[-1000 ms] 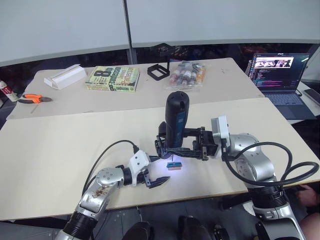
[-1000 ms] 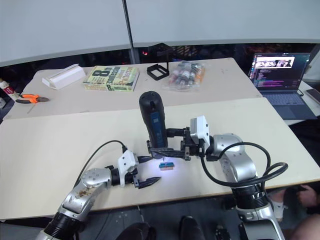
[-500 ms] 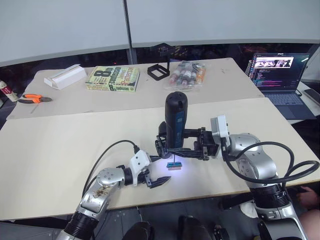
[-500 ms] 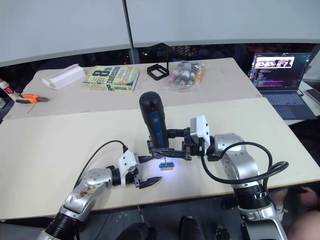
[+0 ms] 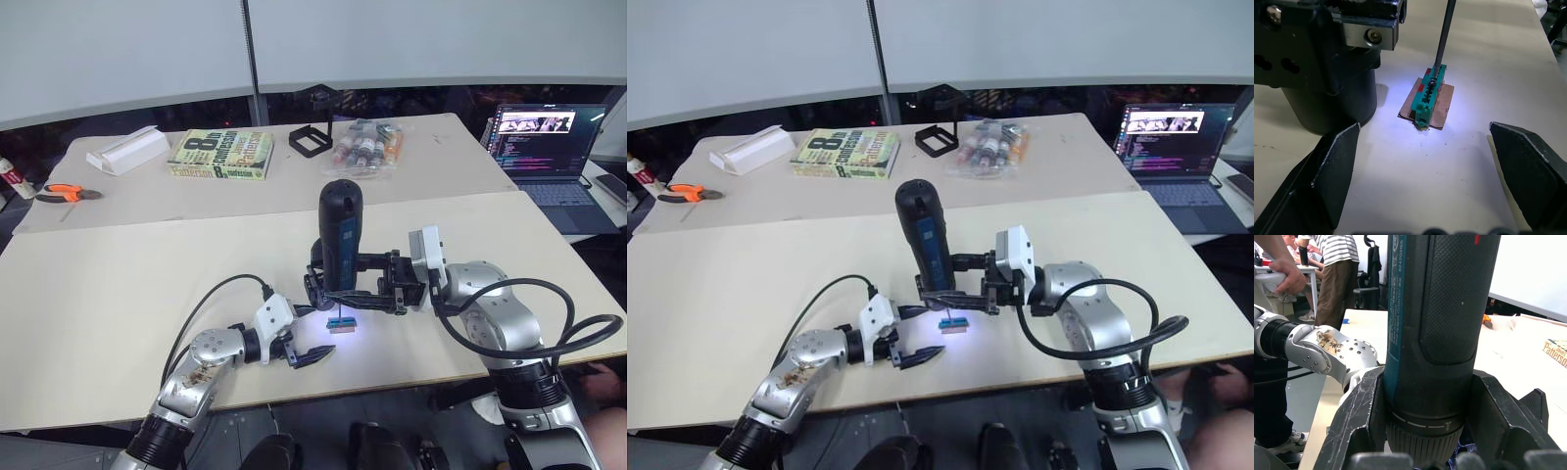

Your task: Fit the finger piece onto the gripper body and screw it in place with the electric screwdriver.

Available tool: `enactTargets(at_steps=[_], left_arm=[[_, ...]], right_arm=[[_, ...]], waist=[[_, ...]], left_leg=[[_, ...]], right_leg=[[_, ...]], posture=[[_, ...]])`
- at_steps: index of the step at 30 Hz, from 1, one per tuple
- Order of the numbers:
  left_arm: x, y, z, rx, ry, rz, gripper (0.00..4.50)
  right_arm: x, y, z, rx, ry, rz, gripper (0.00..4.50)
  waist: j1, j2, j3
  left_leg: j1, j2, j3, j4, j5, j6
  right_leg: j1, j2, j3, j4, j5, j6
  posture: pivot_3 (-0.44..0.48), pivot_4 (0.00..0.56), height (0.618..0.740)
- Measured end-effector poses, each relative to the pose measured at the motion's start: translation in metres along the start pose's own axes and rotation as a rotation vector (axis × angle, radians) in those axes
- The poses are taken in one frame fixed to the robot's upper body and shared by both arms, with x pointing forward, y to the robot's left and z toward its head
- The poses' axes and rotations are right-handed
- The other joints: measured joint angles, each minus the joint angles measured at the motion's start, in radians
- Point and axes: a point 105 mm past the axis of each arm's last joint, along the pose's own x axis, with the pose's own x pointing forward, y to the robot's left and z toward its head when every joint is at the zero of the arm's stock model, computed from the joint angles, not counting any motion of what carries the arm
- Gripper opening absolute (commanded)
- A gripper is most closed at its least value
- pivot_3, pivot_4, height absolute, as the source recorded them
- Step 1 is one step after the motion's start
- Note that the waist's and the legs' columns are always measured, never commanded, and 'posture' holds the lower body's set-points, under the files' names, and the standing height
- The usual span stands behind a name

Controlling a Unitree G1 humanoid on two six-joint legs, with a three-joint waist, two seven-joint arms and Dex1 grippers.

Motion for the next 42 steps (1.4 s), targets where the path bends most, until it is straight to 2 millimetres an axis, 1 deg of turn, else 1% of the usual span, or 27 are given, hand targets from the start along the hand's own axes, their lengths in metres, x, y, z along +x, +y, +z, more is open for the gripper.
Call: enactTargets(at_steps=[24, 32, 42], left_arm=[[0.0005, 0.0002, 0.0, -0.002, -0.003, 0.004, 4.49], [0.0005, 0.0003, 0.0, -0.002, -0.002, 0.004, 4.49], [0.0005, 0.0003, 0.0, -0.002, -0.002, 0.004, 4.49]], right_arm=[[0.0004, 0.0004, -0.0008, 0.002, 0.003, 0.001, 1.93], [-0.0011, 0.0033, -0.0061, 0.023, 0.009, -0.003, 1.93], [-0.0011, 0.0034, -0.0065, 0.022, 0.013, -0.003, 1.93]], waist=[[0.0, 0.0, 0.0], [0.0, 0.0, 0.0], [0.0, 0.0, 0.0]], left_leg=[[0.0, 0.0, 0.0, 0.0, 0.0, 0.0], [0.0, 0.0, 0.0, 0.0, 0.0, 0.0], [0.0, 0.0, 0.0, 0.0, 0.0, 0.0]], right_leg=[[0.0, 0.0, 0.0, 0.0, 0.0, 0.0], [0.0, 0.0, 0.0, 0.0, 0.0, 0.0], [0.0, 0.0, 0.0, 0.0, 0.0, 0.0]], posture=[[0.0, 0.15, 0.74], [0.0, 0.15, 0.74], [0.0, 0.15, 0.74]])
